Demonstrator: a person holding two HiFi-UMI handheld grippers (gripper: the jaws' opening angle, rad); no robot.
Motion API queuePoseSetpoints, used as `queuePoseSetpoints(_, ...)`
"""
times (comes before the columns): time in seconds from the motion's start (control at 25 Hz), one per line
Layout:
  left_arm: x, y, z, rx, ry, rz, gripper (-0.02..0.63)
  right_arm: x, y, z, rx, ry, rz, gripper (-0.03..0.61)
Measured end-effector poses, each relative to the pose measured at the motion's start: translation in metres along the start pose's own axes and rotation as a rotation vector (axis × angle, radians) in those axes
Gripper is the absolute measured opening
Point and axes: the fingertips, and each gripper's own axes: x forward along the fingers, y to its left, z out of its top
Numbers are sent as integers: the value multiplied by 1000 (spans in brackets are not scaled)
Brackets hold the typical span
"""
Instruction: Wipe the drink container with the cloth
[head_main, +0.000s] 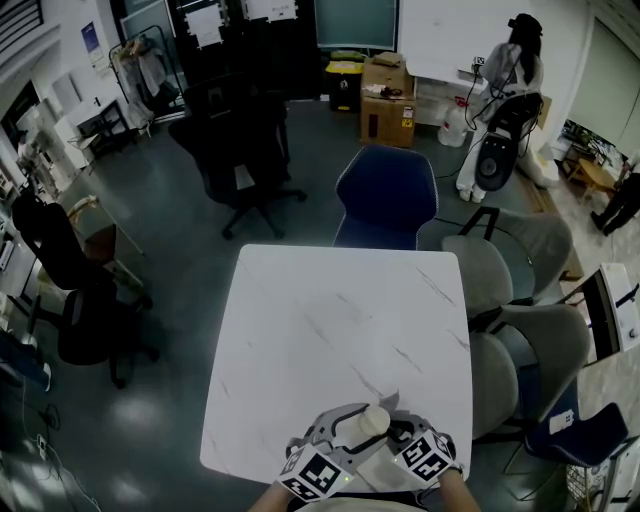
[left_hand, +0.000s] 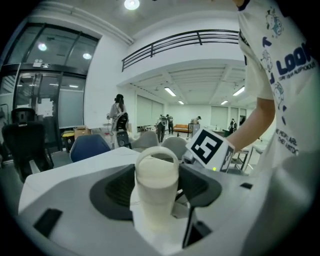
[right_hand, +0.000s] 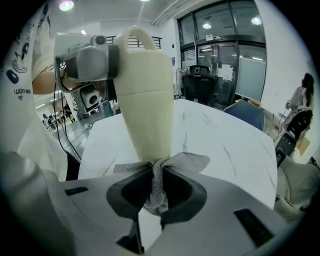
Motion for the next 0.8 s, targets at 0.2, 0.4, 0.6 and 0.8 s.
queuePoseSetpoints(0.2,2,1,1,-45,-1,71,260,3,0,-4,3,7,-2,48)
queuePoseSetpoints(0.4,3,2,-1,-72,-15,142,259,9,1,-8,5,12,-3,48)
queuePoseSetpoints(0.6,4,3,-1,-87,-32,177,259,11,1,-9,16,8,-4,48)
queuePoseSetpoints(0.8,2,4,-1,-92,-36,171,261,10,2,-7,15,7,-3,48)
